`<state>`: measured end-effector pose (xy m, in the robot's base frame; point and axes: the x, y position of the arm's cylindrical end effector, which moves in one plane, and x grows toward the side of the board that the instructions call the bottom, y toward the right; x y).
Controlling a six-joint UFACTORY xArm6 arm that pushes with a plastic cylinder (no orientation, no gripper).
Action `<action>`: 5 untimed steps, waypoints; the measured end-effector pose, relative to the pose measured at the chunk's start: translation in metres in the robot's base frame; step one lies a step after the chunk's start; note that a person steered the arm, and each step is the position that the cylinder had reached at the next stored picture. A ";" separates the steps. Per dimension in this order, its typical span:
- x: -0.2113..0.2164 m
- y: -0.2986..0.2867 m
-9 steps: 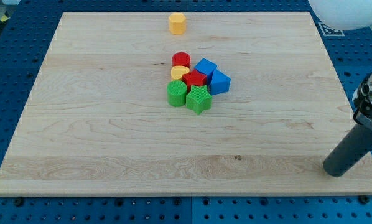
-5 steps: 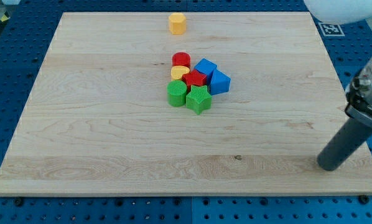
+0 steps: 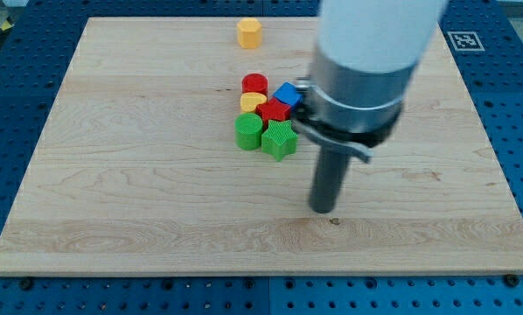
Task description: Slide the green circle and green star to center right
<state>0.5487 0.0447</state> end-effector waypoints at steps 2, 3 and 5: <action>-0.079 -0.103; -0.095 -0.103; -0.099 -0.084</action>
<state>0.4495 -0.0391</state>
